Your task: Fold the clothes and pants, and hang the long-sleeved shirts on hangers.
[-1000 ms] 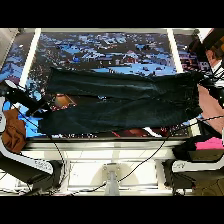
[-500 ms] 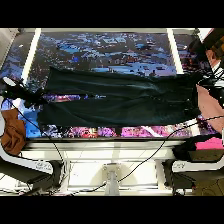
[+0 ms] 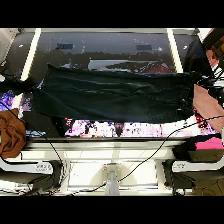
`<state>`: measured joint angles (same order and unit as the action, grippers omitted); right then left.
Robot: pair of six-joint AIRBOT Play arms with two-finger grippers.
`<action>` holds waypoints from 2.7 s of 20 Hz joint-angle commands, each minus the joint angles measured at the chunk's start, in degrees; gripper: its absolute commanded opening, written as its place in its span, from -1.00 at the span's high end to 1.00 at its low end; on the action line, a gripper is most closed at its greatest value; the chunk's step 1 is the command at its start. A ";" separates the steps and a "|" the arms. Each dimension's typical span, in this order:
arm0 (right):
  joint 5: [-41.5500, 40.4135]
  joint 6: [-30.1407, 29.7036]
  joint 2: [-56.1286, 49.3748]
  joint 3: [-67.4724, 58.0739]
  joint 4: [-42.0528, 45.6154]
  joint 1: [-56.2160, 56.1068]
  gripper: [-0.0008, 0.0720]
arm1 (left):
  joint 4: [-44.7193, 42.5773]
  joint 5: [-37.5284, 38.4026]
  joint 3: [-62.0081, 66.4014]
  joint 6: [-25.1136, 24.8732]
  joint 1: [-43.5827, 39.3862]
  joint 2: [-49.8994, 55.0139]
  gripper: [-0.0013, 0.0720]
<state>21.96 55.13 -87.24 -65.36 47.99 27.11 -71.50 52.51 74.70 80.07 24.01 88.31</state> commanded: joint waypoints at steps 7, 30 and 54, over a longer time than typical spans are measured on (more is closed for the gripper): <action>0.17 0.07 -0.02 -0.04 0.35 0.00 0.88 | -0.02 -5.03 -0.11 -9.73 -2.03 -0.35 0.89; 1.40 0.04 -0.02 -0.04 0.46 0.00 0.88 | -2.49 17.49 -0.11 -9.62 9.01 6.10 -0.94; 1.20 0.07 0.57 -0.35 0.33 0.00 0.88 | -11.96 30.40 -0.09 -20.55 11.74 -3.08 0.90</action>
<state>23.35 55.18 -86.72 -65.65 48.34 27.11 -79.81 77.71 74.59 62.33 34.54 88.01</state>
